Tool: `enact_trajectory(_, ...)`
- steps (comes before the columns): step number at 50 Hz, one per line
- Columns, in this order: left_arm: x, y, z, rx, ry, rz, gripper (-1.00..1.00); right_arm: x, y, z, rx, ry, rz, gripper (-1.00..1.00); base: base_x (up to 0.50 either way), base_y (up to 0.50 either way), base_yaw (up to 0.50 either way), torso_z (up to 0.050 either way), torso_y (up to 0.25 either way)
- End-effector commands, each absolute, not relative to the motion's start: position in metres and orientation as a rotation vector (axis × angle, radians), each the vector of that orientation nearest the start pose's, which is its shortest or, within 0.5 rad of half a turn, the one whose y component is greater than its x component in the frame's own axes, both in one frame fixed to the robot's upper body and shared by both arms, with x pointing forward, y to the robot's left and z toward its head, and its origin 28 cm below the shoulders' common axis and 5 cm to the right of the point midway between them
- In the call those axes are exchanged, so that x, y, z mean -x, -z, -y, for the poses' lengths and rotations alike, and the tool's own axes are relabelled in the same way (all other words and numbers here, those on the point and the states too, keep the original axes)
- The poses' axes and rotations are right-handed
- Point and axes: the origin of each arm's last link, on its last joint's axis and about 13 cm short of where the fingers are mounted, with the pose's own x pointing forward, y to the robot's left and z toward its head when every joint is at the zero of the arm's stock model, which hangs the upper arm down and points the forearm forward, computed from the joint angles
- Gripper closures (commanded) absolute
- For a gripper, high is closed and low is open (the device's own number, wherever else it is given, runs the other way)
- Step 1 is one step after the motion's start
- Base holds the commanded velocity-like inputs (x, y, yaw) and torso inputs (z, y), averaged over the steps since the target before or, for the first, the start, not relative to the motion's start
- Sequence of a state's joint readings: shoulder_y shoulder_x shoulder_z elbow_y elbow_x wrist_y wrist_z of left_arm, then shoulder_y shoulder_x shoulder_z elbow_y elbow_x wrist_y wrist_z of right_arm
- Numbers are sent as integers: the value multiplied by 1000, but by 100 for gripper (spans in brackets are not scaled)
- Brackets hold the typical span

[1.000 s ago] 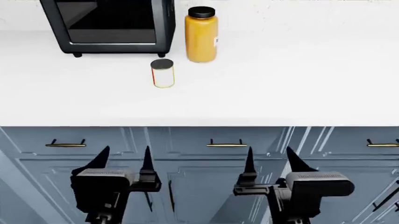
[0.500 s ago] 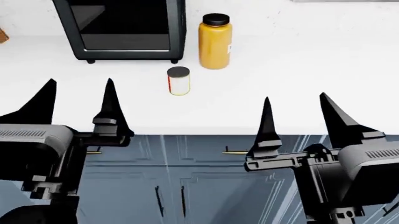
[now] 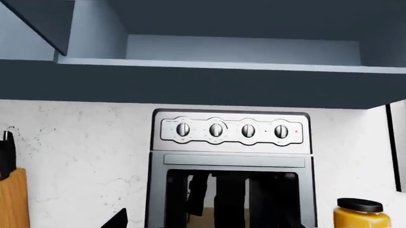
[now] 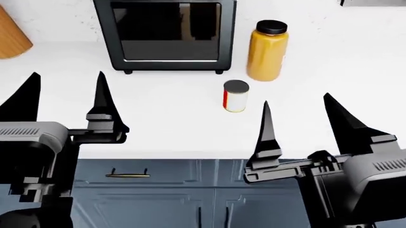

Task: Pick the canned food and cereal from the counter and place them in the cabinets closest to them.

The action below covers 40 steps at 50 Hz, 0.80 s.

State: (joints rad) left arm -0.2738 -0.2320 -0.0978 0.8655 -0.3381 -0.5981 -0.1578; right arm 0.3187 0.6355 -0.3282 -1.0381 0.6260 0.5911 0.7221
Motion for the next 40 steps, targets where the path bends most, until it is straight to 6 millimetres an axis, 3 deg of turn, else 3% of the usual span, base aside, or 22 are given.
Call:
enact_trajectory(1,-201,-204,-234,26,10,521,-100,-157,-202,93,98,-100,446,-100,359,418,0,0,0)
enact_trajectory(13,-200,-203,-233,30,24,509,-100,-157,-201,93,71,-120,456,-100,486,208,0,0,1)
enact_trajectory(23,-199,-203,-232,31,33,505,-100,-162,-199,88,74,-158,381,-100,0,0,0,0,2)
enact_trajectory(40,-199,-203,-232,32,39,504,-100,-193,-178,83,80,-68,74,-100,0,0,0,0,0)
